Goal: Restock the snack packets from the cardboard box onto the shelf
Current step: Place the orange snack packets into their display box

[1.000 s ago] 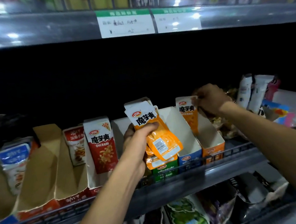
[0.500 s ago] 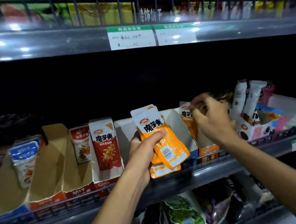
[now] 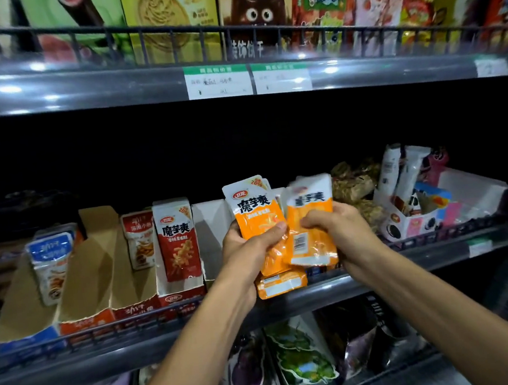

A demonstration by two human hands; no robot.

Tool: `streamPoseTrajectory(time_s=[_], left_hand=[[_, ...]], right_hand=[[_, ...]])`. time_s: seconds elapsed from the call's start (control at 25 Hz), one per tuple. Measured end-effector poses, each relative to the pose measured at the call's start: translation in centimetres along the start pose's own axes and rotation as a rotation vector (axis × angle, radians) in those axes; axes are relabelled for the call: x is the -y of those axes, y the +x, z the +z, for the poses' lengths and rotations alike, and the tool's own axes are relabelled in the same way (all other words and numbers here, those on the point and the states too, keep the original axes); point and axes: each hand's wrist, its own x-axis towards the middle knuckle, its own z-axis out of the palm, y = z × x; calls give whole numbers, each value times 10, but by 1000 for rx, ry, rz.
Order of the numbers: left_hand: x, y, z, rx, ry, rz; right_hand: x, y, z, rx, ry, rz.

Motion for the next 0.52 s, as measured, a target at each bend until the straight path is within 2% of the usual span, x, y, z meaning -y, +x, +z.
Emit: streamPoseTrajectory(time_s=[0.16,0.28,0.36,0.44,0.52], left_hand=[[3,2,2,-23,11,21],[5,4,5,2,30,17],[6,7,6,0,41,13],[5,11,3,-1,45,9],[4,17,1,-5,54,8]], right_hand=[[1,5,-6,13,320,88],[-4,6,-9,51,165,114],[-5,7,-14,55,203,120],[-2,18,-27,-71,252,18],[9,36,-44,-240,79,-145]])
